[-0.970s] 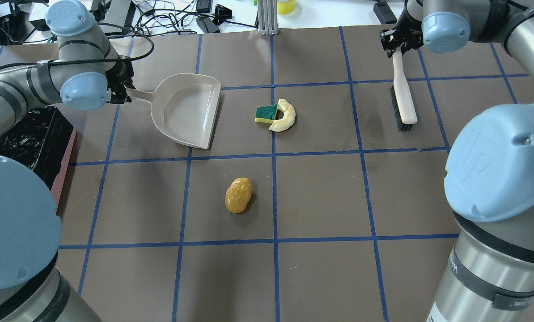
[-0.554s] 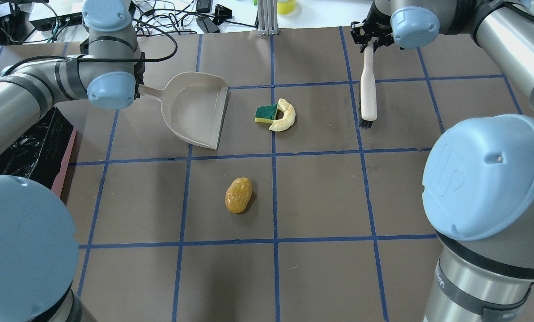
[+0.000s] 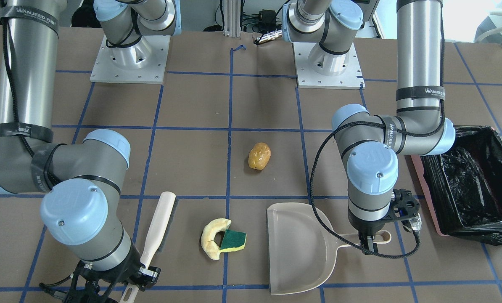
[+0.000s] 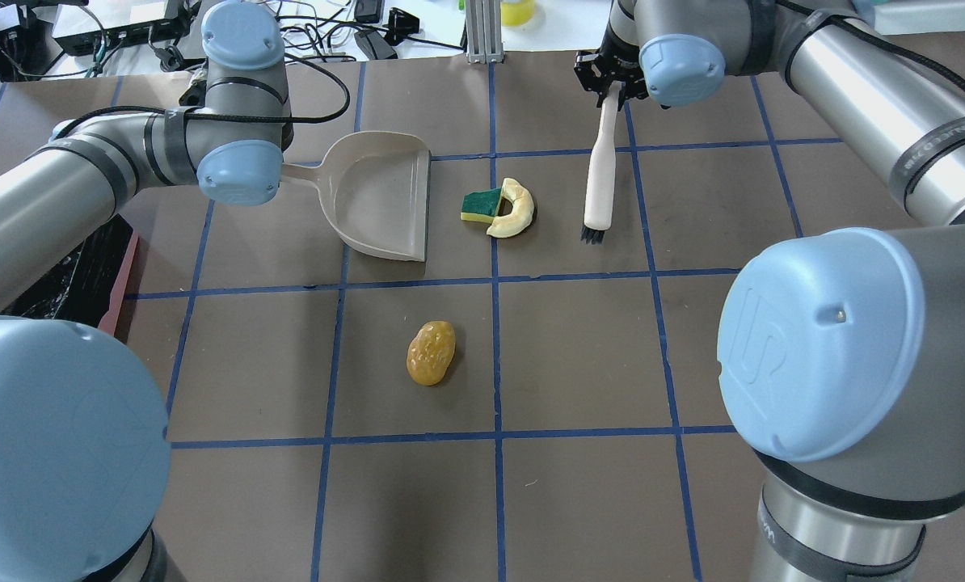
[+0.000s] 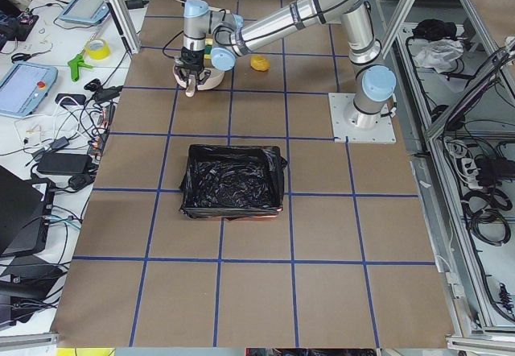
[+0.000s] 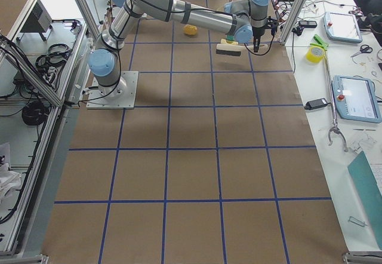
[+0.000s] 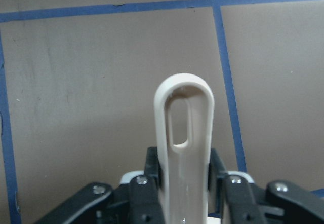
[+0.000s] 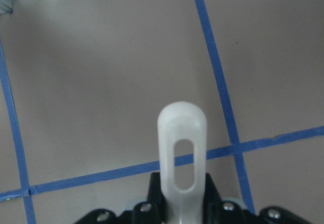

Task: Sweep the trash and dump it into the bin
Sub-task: 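Carry the brush with the right gripper toward the sponge and ring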

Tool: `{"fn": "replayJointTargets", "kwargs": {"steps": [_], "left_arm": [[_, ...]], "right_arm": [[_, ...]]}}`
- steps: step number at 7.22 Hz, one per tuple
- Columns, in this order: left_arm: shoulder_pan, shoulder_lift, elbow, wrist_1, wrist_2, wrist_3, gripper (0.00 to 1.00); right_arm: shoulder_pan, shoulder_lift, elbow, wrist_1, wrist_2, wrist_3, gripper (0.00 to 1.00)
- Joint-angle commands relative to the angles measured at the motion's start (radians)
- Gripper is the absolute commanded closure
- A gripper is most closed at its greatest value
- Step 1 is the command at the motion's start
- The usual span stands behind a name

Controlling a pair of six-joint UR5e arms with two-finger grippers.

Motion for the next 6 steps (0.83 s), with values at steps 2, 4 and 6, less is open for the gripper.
{"fn": "replayJointTargets", "kwargs": {"steps": [2,4,6], "left_arm": [[-0.001,-0.009,-0.001,-0.008,0.026,-0.064,1.00],[-0.001,-0.012,-0.001,-0.013,0.026,-0.067,1.00],[-0.001,-0.013,-0.001,-0.013,0.023,-0.065,1.00]], "right_arm": [[0.044,0.031,0.000,-0.079,-0.029,0.059,0.93],[0.076,0.051,-0.002,-0.116,-0.052,0.110,0.92],[0.104,0.057,-0.002,-0.118,-0.052,0.155,0.92]]}}
